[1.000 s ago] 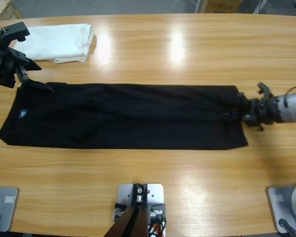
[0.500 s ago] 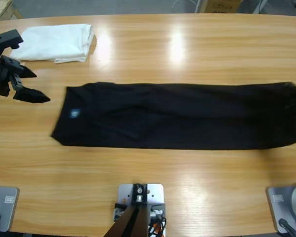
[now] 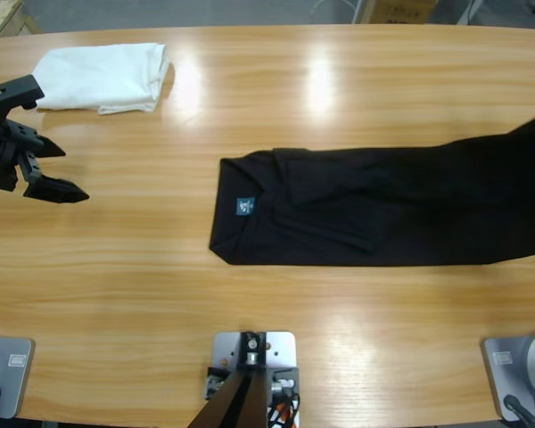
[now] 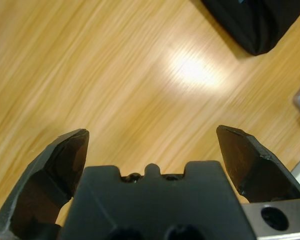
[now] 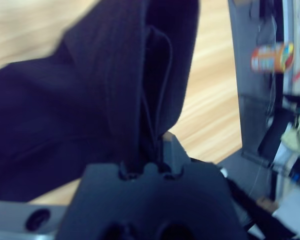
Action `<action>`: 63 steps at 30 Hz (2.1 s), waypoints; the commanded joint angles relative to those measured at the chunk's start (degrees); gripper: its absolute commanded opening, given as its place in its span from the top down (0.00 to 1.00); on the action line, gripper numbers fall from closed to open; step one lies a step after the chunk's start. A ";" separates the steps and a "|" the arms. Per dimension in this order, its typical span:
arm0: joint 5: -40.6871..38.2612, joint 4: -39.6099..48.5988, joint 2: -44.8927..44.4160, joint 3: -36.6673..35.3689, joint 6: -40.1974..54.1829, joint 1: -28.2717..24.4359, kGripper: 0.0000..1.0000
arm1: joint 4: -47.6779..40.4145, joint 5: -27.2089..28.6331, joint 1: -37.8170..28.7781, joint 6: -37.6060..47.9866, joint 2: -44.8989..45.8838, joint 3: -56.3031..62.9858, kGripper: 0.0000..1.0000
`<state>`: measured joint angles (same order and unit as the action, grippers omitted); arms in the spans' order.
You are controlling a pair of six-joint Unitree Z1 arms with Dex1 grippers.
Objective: Fold clothes
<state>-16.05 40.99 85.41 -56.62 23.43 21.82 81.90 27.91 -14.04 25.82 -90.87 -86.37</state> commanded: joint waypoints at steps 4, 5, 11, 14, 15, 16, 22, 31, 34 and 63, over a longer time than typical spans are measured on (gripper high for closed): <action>0.32 -3.02 -3.72 6.25 -0.93 -0.46 0.00 | 8.36 -13.23 -29.66 11.71 -16.78 -19.10 1.00; 0.32 -3.08 -3.91 6.25 -0.95 -0.46 0.00 | 8.36 -14.67 -30.07 11.71 -17.85 -20.42 1.00; 0.76 -3.62 -4.93 6.66 -1.02 -0.63 0.00 | 7.92 -17.82 -33.19 11.88 -23.60 -23.77 1.00; 0.76 -4.34 -5.07 7.45 -1.14 -0.67 0.00 | 8.96 -19.68 -34.37 11.88 -26.29 -28.61 1.00; 0.76 -4.66 -5.07 7.73 -1.20 -0.65 0.00 | 9.91 -20.35 -35.29 11.88 -27.48 -30.93 1.00; 0.76 -4.87 -5.07 7.94 -1.20 -0.69 0.00 | 10.12 -20.93 -36.01 11.90 -28.15 -32.26 1.00; 0.76 -5.91 -5.07 9.19 -1.20 -0.72 0.00 | 10.29 -23.22 -37.27 12.46 -30.24 -36.03 1.00; 0.85 -6.68 -5.07 10.19 -1.20 -1.04 0.00 | 10.38 -26.22 -40.95 12.59 -34.14 -41.11 1.00; 0.85 -6.98 -5.14 10.38 -1.20 -1.16 0.00 | 10.45 -26.20 -41.16 12.10 -35.09 -41.26 1.00; 0.85 -7.89 -5.28 11.70 -1.20 -1.43 0.00 | 10.29 -32.36 -42.46 10.41 -41.61 -49.28 0.00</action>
<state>-15.84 33.95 80.99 -46.82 22.98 20.91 86.64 -2.67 -55.59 36.86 -128.55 -134.64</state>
